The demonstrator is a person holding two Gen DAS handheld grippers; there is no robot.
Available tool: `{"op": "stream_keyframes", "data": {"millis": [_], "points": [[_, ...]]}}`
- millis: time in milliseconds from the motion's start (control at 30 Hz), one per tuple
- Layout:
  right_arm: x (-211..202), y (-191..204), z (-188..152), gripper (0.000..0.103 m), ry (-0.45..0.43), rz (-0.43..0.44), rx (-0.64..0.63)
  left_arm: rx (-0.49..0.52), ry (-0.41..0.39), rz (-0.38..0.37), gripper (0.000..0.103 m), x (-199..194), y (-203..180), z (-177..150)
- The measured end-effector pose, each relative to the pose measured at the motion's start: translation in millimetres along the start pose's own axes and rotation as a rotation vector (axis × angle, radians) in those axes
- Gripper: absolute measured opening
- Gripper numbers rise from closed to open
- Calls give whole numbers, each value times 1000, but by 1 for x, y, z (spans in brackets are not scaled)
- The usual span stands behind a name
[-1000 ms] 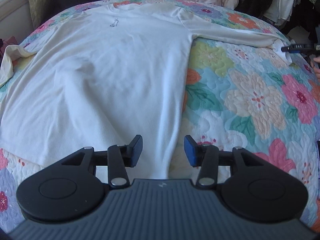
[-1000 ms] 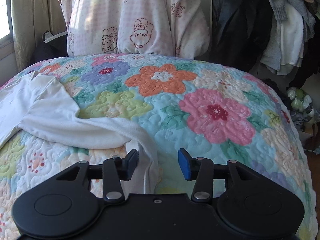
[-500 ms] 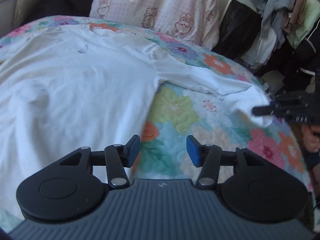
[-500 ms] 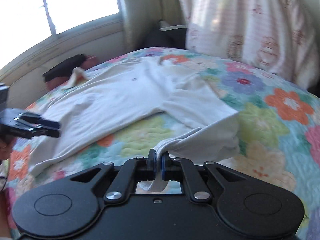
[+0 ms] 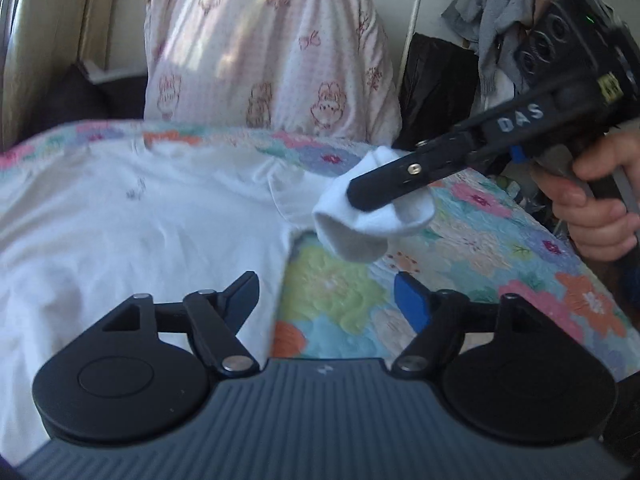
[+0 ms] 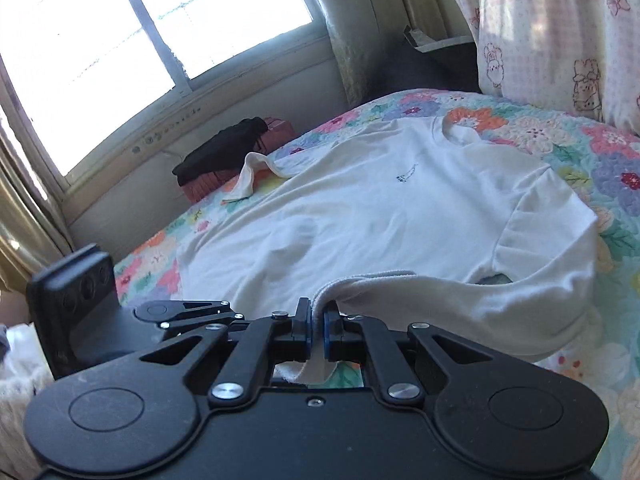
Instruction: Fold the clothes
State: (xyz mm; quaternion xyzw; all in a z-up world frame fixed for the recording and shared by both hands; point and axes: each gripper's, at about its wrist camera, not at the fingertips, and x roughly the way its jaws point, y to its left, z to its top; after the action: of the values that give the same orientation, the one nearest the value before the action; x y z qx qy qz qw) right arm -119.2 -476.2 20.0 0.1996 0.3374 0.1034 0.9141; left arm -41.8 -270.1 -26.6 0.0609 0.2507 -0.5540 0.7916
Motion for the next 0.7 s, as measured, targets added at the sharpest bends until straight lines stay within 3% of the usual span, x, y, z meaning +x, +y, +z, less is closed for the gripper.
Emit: {"op": "stream_keyframes", "data": {"millis": [67,167,200,233,267,333,400,467,700], "points": [[19,10,19,8,65,-12,14,16,-47,-5,84,-1,5,7],[45,25,44,8,161,-2,44,-47,-90,-38,82,8,24,19],[51,28,52,9,170,-5,46,-75,-99,-57,70,14,34,24],[57,31,61,13,172,-12,47,-92,-90,-61,20,22,44,30],[58,32,69,16,149,-43,41,-105,-65,-27,2,29,52,36],[55,28,80,49,57,-146,30,-146,-53,68,2,43,78,50],[48,17,83,66,-63,-299,30,-176,-42,134,2,55,102,64],[48,1,76,66,-126,-432,48,-199,-25,187,2,64,127,77],[79,-71,13,66,-119,-531,205,-252,-10,326,2,83,205,106]]}}
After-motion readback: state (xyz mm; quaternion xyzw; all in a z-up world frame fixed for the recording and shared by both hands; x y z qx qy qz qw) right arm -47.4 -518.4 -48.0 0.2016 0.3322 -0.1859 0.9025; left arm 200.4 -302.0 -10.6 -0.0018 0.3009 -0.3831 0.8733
